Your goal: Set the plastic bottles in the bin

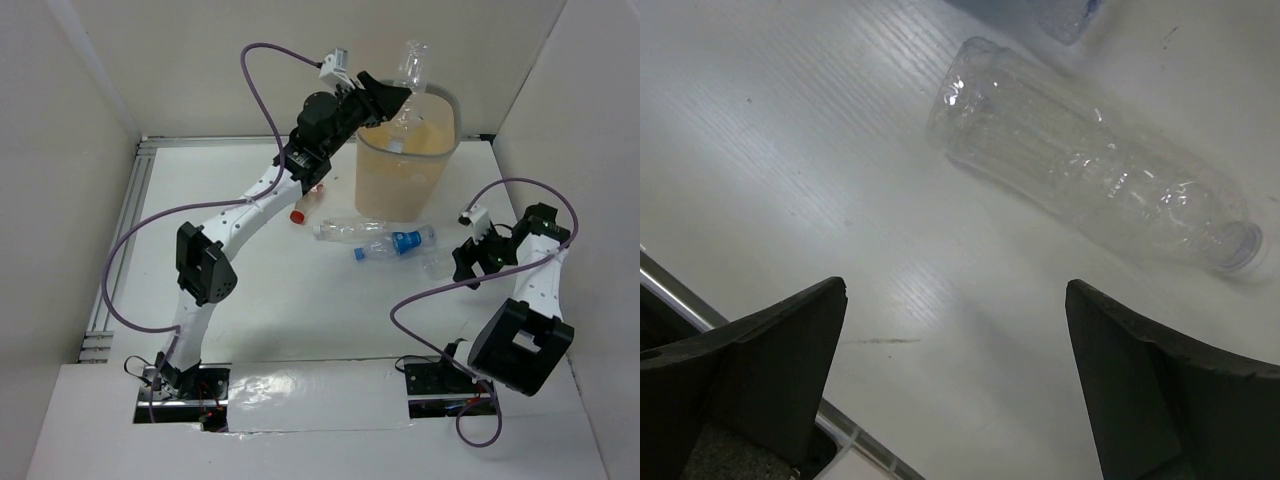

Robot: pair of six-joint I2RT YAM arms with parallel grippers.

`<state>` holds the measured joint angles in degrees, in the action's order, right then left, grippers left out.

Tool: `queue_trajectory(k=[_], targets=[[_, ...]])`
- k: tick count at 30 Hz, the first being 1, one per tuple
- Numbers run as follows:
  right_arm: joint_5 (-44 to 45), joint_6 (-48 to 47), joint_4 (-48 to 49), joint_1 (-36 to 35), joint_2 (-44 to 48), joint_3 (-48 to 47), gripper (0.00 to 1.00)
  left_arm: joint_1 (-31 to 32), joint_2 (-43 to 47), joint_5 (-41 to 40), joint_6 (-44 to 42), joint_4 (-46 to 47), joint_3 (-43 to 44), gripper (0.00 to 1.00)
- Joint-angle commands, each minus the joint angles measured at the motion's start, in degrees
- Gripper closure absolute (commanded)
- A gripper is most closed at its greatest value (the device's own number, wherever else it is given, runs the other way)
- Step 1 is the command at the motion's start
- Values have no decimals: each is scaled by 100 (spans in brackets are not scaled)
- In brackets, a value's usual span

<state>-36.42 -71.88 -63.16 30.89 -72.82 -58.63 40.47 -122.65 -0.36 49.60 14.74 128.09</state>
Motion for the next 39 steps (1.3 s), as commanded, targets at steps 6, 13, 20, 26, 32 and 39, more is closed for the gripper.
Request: queue_trajectory(k=[6,13,20,26,32,39], targets=[[144,-623,357,-22,365,141,0,-57,-294,-947,190,-85,576,17],[-84,-1048,497,-22,295,-61,0,-171,-418,-1001,304,-279,576,0],[-75,-1048,514,-22,294,-79,0,-232,214,-1001,190,-279,68,0],[-21,-2867,796,187,356,-78,0,-232,1575,-598,-985,-865,-1422,0],[-234,-5422,-1078,646,-905,-999,0,188,4570,-561,-1621,-1122,-4639,0],[-137,-7416,-1234,751,-1515,-1037,0,918,6911,-1456,-1095,-1878,-7874,0]])
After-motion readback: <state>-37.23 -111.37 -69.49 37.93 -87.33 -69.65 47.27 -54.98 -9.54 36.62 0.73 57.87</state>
